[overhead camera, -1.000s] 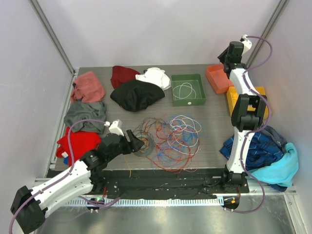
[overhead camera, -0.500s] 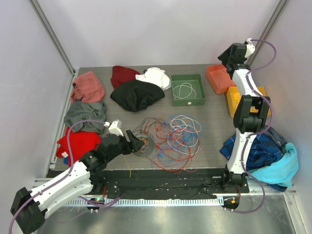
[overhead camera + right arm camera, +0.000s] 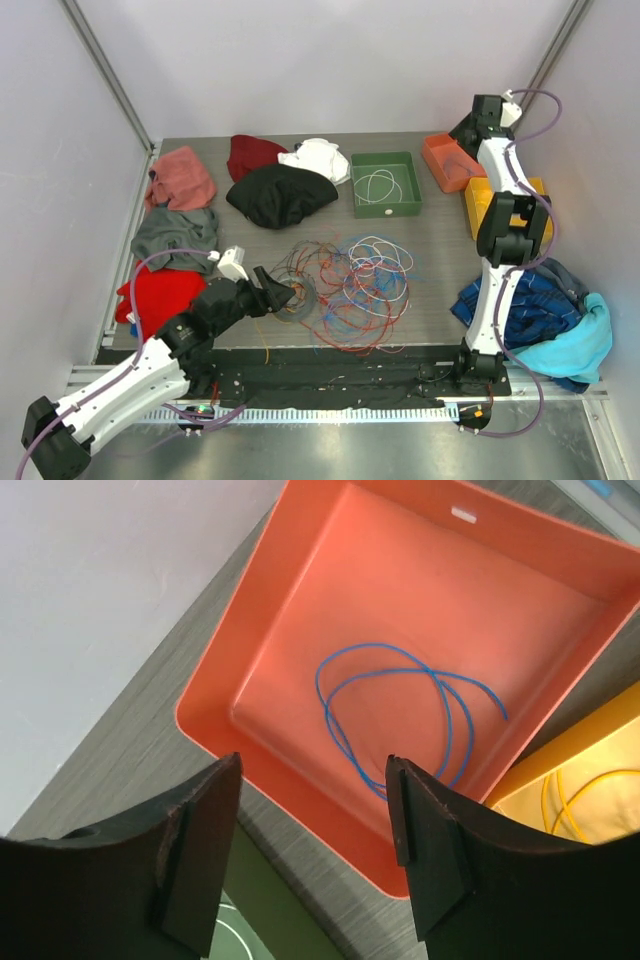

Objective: Untangle the cables

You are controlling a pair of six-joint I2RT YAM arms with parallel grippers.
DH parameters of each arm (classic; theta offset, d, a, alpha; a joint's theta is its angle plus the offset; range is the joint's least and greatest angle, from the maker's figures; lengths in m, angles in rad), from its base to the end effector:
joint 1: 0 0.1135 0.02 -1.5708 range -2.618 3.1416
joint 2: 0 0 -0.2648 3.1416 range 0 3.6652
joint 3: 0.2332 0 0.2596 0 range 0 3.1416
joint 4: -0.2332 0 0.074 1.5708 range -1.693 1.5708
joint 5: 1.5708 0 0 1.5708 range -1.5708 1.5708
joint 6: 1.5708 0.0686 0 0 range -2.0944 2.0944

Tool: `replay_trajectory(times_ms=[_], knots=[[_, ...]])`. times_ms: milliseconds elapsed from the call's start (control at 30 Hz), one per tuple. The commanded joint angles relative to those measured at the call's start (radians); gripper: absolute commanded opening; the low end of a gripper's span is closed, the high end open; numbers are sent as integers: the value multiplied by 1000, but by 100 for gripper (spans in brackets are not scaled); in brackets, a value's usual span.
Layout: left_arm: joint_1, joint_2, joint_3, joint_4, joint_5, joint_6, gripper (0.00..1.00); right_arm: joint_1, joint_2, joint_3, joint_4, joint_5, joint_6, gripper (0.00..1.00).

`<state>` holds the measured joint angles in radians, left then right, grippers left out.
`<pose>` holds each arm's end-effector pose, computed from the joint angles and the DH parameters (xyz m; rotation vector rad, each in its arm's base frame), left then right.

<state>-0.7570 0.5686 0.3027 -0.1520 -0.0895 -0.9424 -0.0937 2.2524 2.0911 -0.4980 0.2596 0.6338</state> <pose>0.1397 -0.1236 0.1898 -0.2590 2.1162 -0.9776 0.5526 -0.0696 0.2518 0.9142 2.0059 0.0109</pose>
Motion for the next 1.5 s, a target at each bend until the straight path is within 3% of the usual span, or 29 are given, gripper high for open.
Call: replay_trajectory(times_ms=[0,133,300,433,567,700,800,1033,1333,1467], knots=[[-1,26,-5,31,0,-2,69,44,-253,-205,195,-51,-11,66],[-2,69,-14,86,13,-12,69,173,-408,-369,222,-100,-34,65],[-4,109,-14,118,31,-21,69,411,-618,-774,311,-40,-95,64],[-4,100,-24,120,31,-16,69,512,-766,-1058,383,-57,-63,61],[-5,89,-24,118,19,-9,69,571,-989,-1300,380,55,-25,60],[-5,108,-17,124,8,-1,69,574,-1192,-1421,319,177,0,62],[-5,146,-13,143,13,2,69,572,-1258,-1448,253,213,4,62],[-8,252,29,184,53,11,68,572,-1234,-1519,219,185,63,62],[-10,246,27,186,42,17,68,572,-1073,-1517,257,254,112,61],[-10,251,32,184,39,24,68,571,-996,-1507,318,265,99,51]])
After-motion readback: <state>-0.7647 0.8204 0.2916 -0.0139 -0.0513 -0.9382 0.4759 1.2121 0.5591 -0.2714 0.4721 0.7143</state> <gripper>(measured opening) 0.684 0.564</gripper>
